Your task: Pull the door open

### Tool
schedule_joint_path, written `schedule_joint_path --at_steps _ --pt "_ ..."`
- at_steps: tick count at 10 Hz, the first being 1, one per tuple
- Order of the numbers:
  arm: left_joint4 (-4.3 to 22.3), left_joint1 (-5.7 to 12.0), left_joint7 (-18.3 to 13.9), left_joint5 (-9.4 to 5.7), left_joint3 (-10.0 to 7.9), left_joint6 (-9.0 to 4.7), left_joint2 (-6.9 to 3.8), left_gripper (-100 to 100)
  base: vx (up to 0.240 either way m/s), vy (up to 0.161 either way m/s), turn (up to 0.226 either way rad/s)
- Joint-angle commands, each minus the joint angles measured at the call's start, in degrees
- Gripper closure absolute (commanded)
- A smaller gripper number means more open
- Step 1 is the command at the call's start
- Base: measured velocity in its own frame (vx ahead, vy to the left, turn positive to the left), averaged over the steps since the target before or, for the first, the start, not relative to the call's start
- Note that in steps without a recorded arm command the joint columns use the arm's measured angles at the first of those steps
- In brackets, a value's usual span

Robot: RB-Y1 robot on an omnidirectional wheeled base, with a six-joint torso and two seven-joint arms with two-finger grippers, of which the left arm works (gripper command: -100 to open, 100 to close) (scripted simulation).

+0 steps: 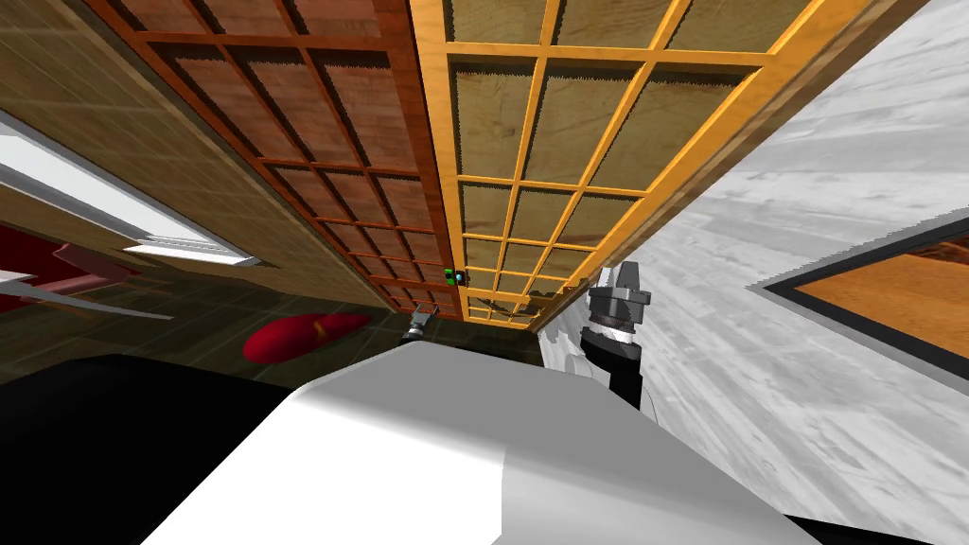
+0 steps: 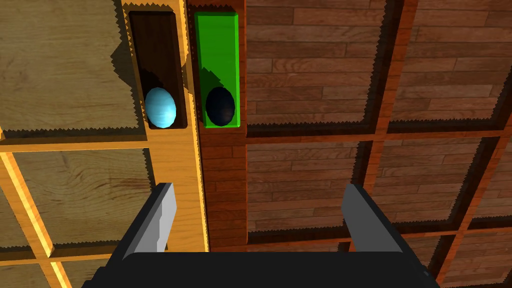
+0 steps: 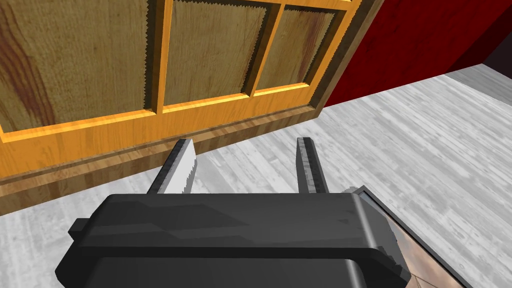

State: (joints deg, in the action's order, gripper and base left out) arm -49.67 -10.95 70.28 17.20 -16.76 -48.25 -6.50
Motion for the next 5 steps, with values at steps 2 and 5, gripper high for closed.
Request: schedule_joint_path --at_steps 2,5 --pt "1.3 -1.63 0.5 0.23 -1.42 0.22 -0.5 -100 -0.175 -0.016 0.068" --pt "3.5 -3.44 1.3 0.67 -3.76 0.86 -1.14 -100 -0.167 -0.009 0.074"
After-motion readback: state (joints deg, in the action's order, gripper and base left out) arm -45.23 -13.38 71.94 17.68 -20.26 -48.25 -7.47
